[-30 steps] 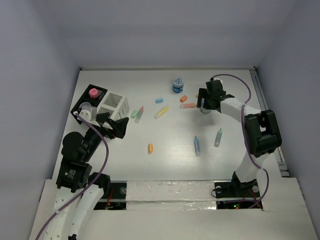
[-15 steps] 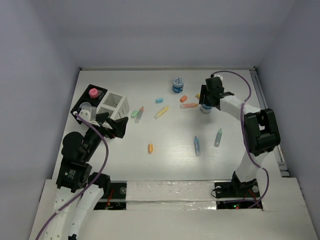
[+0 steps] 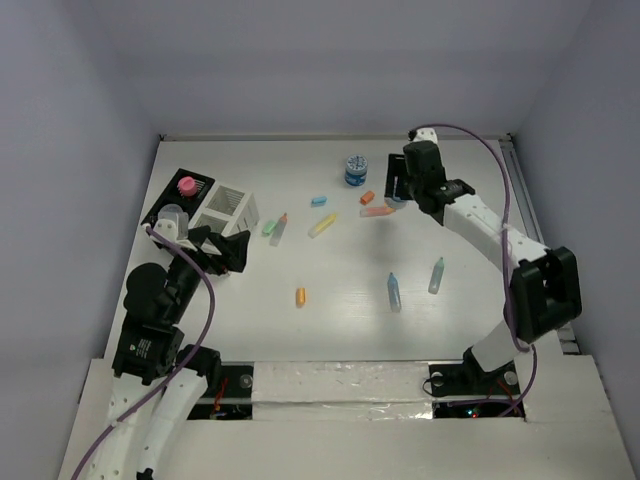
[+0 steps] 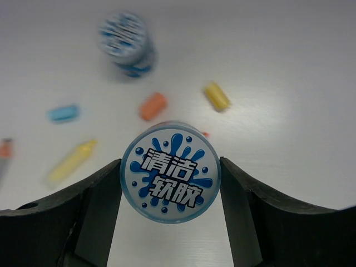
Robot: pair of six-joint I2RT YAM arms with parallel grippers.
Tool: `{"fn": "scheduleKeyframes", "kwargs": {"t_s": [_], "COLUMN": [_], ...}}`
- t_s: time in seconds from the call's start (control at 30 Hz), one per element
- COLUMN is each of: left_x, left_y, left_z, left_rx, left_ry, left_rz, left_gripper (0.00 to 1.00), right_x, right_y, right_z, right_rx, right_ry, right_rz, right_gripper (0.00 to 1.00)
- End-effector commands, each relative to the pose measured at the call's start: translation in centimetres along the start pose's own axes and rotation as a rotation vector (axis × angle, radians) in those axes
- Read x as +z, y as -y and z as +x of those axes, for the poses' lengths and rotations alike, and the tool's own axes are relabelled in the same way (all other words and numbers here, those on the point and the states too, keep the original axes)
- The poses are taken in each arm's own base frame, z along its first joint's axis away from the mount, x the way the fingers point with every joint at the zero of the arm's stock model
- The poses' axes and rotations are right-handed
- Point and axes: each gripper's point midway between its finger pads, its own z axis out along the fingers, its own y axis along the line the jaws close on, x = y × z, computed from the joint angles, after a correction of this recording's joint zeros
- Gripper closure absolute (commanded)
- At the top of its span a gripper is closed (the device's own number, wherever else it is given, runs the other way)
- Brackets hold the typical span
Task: Sort the stationery into containers
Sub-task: Pick up the stationery from the center of the board, then place the stationery in the storage box.
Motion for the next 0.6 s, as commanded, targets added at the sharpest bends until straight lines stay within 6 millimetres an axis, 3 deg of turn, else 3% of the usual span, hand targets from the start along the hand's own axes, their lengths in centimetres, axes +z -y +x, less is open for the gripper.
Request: {"fn": "scheduleKeyframes", "kwargs": {"t_s": [0.0, 0.03, 0.1, 0.17, 0.23, 0.43, 0.47, 0.5, 0.53, 0.57], "left_x": [-0.5, -0.5, -0.7, -1.0, -1.3, -3.6, -3.8, -3.9, -4.0, -4.0], "left_y": [-1.1, -1.5, -2.1, -2.5, -2.6, -2.3, -2.3, -2.3, -2.2, -2.0], "left_z": [-1.7, -1.8, -2.0, -2.4, -2.9, -5.6, -5.9, -6.0, -6.1, -6.2], "left_rx": [-0.016, -0.019, -0.023, -0.029, -0.03, -0.037, -0.039, -0.038, -0.04, -0.039], "left_ry": [0.066, 0.071, 0.083, 0.098, 0.114, 0.237, 0.253, 0.259, 0.264, 0.269], "left_rz": [-0.082, -0.102, -0.138, -0.164, -0.176, -0.18, -0.18, -0.179, -0.173, -0.163], "left_gripper": [0.01, 0.01, 0.01, 0.01, 0.01, 0.01, 0.01, 0.01, 0.01, 0.01], "right_x": [-6.4, -8.3, -9.8, -12.9, -13.4, -17.1, -16.5, -17.3, -18.3, -17.8], "right_y": [-8.8, -12.5, -16.6, -21.7, -25.2, -32.8, -34.2, -35.5, -36.5, -37.6], "right_z": [-8.3, -8.5, -8.6, -9.5, -8.9, -8.7, -7.2, -6.5, -7.1, -5.7], "right_rx": [0.015, -0.005, -0.034, -0.075, -0.093, -0.059, -0.084, -0.1, -0.107, -0.12], "right_ry": [0.24, 0.251, 0.263, 0.314, 0.303, 0.292, 0.251, 0.238, 0.252, 0.221], "right_rz": [-0.315, -0.443, -0.57, -0.727, -0.845, -1.155, -1.195, -1.237, -1.276, -1.304], "right_gripper": [0.55, 0.55, 0.55, 0.55, 0.54, 0.55, 0.55, 0.55, 0.55, 0.55]}}
